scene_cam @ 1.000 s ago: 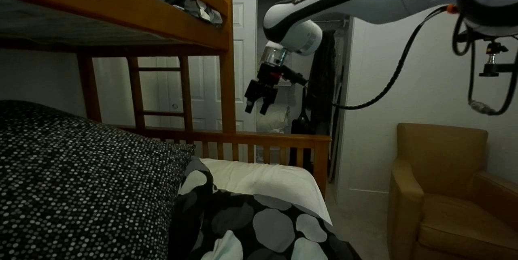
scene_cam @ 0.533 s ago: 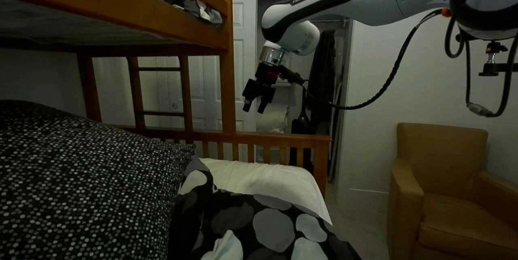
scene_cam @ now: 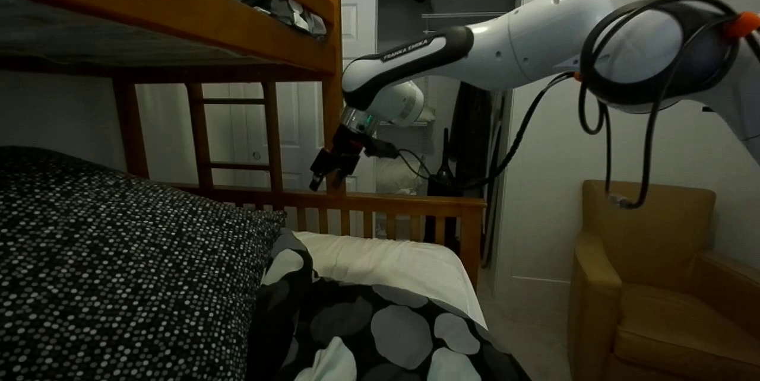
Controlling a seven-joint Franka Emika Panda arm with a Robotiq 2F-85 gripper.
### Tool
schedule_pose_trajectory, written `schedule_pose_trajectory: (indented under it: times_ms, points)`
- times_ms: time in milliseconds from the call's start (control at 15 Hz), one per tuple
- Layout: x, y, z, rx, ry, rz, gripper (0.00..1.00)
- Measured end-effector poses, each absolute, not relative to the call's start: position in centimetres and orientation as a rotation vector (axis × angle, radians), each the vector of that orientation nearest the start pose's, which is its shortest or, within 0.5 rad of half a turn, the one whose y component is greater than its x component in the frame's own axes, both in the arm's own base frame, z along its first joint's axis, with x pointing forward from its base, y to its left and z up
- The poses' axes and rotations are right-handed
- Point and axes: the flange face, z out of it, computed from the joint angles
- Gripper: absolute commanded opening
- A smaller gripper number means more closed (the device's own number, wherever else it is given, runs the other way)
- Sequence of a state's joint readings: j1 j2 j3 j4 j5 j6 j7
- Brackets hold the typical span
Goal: Place the white cloth on the uncovered corner of the bed
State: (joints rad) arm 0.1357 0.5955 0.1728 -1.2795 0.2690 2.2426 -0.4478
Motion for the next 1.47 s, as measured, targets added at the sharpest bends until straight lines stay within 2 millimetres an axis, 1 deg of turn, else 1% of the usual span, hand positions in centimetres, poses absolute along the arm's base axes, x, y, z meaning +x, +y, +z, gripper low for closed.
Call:
schedule_pose_trajectory:
  times_ms: [133,267,467,600,733,1000,1133,1267,1467]
  points:
    - [74.3,23.1,42.3,-2.632,-0.901,-0.557,1.0]
    - [75.0,25.6,39.9,-2.572,-1.017,-0.538,1.0]
    - [75.1,28.8,36.6,-2.485,-1.177,-0.426,1.0]
    - [74.6,30.5,34.7,-2.416,-1.272,-0.327,1.0]
    - [74.5,31.5,33.6,-2.371,-1.311,-0.293,1.0]
    - [74.8,31.5,33.6,-2.368,-1.317,-0.315,1.0]
    - [75.1,32.3,33.1,-2.388,-1.325,-0.371,1.0]
    - [75.1,33.6,31.3,-2.421,-1.354,-0.408,1.0]
    - [74.9,35.5,27.7,-2.437,-1.396,-0.43,1.0]
